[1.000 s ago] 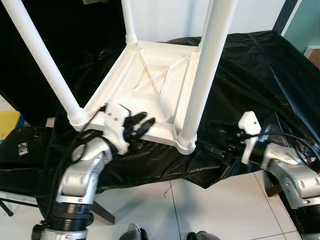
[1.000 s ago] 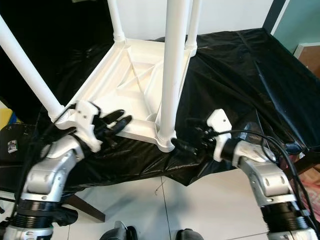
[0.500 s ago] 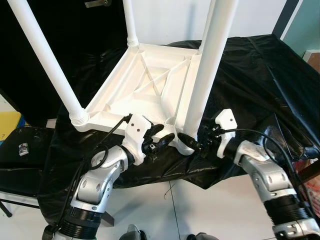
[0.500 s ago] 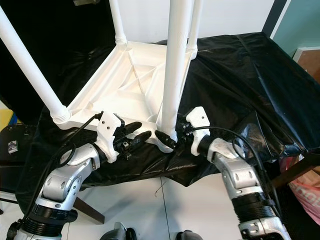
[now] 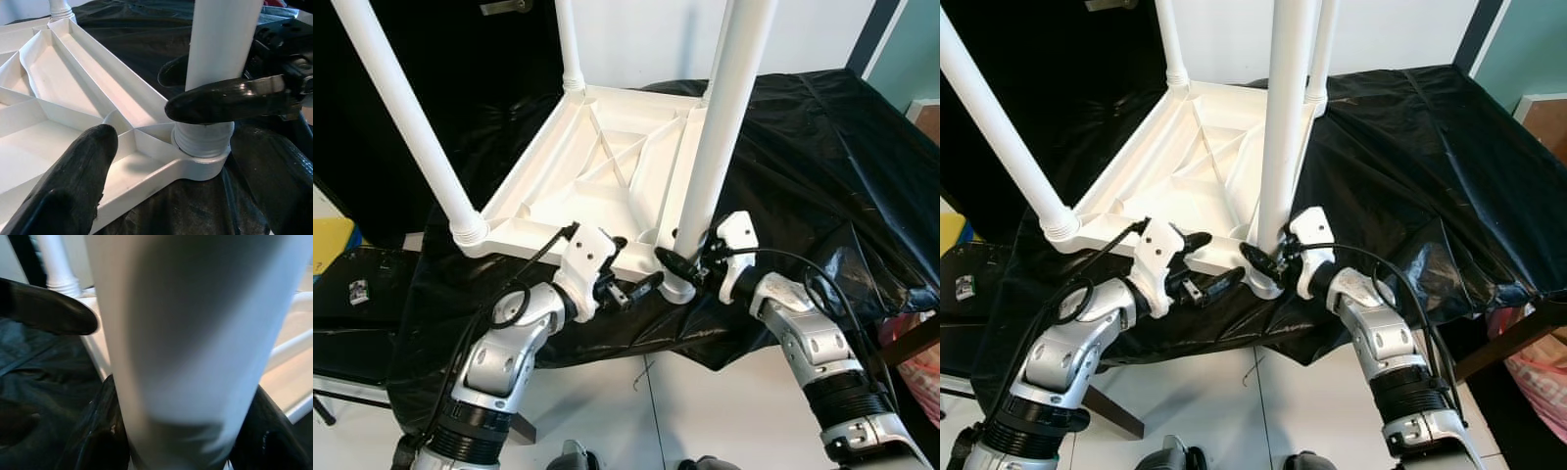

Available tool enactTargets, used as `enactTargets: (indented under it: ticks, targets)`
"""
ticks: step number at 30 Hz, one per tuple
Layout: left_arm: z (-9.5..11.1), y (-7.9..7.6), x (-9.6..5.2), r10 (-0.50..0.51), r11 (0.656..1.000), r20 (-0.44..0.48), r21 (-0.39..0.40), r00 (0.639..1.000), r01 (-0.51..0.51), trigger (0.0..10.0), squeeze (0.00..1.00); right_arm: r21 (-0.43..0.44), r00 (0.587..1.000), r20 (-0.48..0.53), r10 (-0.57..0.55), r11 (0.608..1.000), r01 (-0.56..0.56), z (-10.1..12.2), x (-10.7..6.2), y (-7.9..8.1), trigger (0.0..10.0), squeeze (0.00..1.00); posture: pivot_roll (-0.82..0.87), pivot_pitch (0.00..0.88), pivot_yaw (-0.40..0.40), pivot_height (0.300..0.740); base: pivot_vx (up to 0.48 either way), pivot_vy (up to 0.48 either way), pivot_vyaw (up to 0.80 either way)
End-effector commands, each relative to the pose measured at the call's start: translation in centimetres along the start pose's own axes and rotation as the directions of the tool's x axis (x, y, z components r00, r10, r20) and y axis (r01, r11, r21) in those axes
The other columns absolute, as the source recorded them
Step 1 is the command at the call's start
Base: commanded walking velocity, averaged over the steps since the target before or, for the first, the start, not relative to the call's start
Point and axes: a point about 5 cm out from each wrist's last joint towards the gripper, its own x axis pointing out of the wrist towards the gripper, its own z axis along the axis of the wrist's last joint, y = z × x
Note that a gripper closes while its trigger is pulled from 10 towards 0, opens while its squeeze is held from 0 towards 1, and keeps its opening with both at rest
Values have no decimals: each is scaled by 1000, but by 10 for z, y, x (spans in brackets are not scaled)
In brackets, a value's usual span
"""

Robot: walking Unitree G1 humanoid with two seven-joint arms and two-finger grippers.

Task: Building children table

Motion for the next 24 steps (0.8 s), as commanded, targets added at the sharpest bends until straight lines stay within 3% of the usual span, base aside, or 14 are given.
enactTargets:
  ticks: [1,8,10,11,14,15,17,18,19,21,22,23,24]
  targets:
    - [-2,2,1,51,999,-8,14,999,-51,10000,0,14,995,-53,-89,996,90,-9,-3,-8,0,0,-2,81,-10,740,0,0,0]
    - [-2,2,2,88,996,0,3,996,-88,10000,0,22,980,-58,-191,981,192,-11,0,-7,0,0,-3,81,-9,740,0,0,0]
    - [-2,3,2,121,993,4,10,993,-121,10000,0,48,957,-60,-283,957,286,-12,1,-2,0,0,-6,79,-7,740,0,0,0]
    - [-2,4,3,130,991,7,5,991,-130,10000,0,71,929,-66,-364,927,368,-14,2,-1,0,0,-6,79,-8,740,0,0,0]
    - [-2,4,3,136,991,9,1,991,-136,10000,0,84,906,-72,-417,903,422,-15,2,-1,0,0,-6,79,-8,740,0,0,0]
    - [-2,5,3,141,990,10,0,990,-141,10000,0,99,878,-80,-471,873,477,-16,1,-1,0,0,-3,80,-10,740,0,0,0]
    - [-2,3,4,146,989,10,-2,989,-146,10000,0,98,774,-99,-625,768,633,-19,-1,1,0,0,-3,81,-6,740,0,0,0]
    - [-2,3,4,146,989,10,-2,989,-146,10000,0,98,774,-99,-625,768,633,-19,-1,1,0,0,-3,81,-6,740,0,0,0]
    - [-2,2,4,148,989,9,-2,989,-148,10000,0,89,734,-106,-670,729,678,-21,-2,2,0,0,-2,78,-4,740,0,0,0]
    - [-2,1,5,156,988,9,13,988,-156,10000,0,136,720,-121,-683,707,694,-21,1,10,0,0,0,79,-5,740,0,0,0]
    - [-2,1,4,157,988,9,5,988,-157,10000,0,150,723,-122,-679,708,690,-21,1,12,2314,0,-6,77,-2,740,0,0,0]
    - [-3,1,4,158,987,8,-1,987,-158,10000,0,156,723,-123,-679,707,690,-20,1,13,10000,0,-6,77,-2,740,0,0,0]
    - [-3,1,4,158,987,8,-1,987,-158,10000,0,156,723,-123,-679,707,690,-20,1,13,10000,0,-6,77,-2,740,0,0,0]
